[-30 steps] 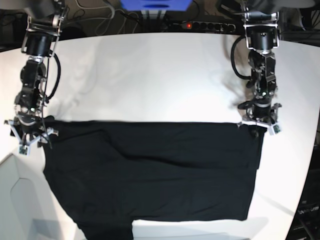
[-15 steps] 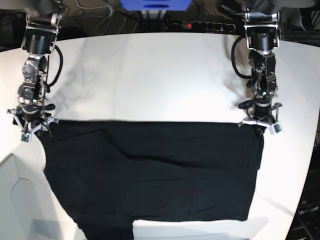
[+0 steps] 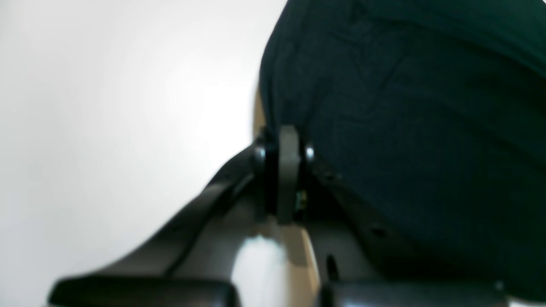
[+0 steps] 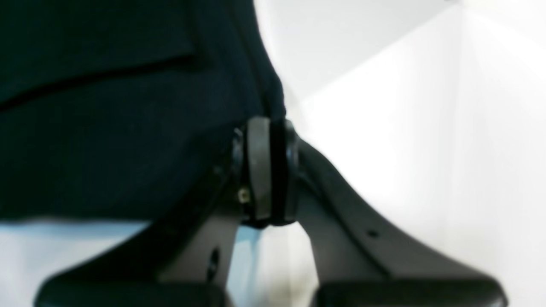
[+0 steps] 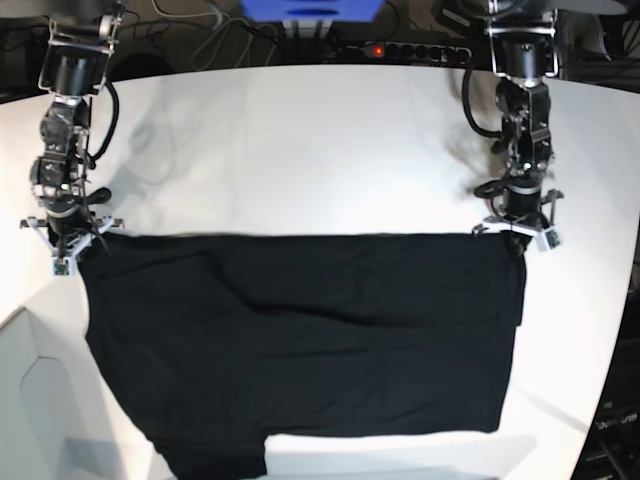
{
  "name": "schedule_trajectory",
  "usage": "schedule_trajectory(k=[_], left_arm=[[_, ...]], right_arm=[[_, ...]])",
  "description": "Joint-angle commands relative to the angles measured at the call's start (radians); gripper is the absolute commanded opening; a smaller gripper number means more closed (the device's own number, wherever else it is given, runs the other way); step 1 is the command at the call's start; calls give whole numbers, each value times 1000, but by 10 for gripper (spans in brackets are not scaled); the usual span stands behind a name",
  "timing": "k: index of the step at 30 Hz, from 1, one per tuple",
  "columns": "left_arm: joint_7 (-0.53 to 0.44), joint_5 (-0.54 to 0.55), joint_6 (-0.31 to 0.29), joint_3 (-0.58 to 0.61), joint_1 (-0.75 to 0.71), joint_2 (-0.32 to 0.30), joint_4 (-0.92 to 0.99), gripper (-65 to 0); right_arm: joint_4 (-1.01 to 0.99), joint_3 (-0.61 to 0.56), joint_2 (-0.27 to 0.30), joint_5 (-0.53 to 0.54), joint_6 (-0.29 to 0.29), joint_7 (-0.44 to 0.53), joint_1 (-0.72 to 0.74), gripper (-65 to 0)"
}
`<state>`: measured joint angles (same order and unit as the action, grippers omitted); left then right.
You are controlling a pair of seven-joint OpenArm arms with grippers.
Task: Fold the T-shirt properly
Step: 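Drag the folded edge back toward the robot with both grippers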
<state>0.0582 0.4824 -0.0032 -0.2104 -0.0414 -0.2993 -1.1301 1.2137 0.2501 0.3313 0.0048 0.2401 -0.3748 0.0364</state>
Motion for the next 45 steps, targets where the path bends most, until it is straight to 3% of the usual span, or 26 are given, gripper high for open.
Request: schedule_trajectory(k=[1, 8, 13, 16, 28, 35, 40, 45], left_arm=[[27, 0, 7, -2, -18, -10, -31, -650], [27, 0, 7, -4, -107, -15, -183, -650], [29, 0, 7, -88, -157, -7, -287, -650], [29, 0, 7, -111, -177, -7, -339, -650], [29, -4, 6, -160, -150, -18, -367, -650], [32, -7, 7, -151, -30, -19, -361, -650], [208, -7, 7, -157, 97, -18, -356, -650], [319, -7, 7, -157, 130, -18, -356, -650]], right_arm=[[45, 19, 4, 1, 37, -26, -19, -650], [291, 67, 5, 1, 38, -60, -89, -650], [424, 99, 5, 1, 41, -109, -115, -650], [467, 108, 5, 1, 77, -131, -112, -650], [478, 97, 41, -4, 78, -148, -60, -650], [363, -2, 84, -4, 78, -166, 129, -650], [239, -53, 84, -4, 78, -221, 308, -650], [217, -67, 93, -4, 78, -244, 336, -650]])
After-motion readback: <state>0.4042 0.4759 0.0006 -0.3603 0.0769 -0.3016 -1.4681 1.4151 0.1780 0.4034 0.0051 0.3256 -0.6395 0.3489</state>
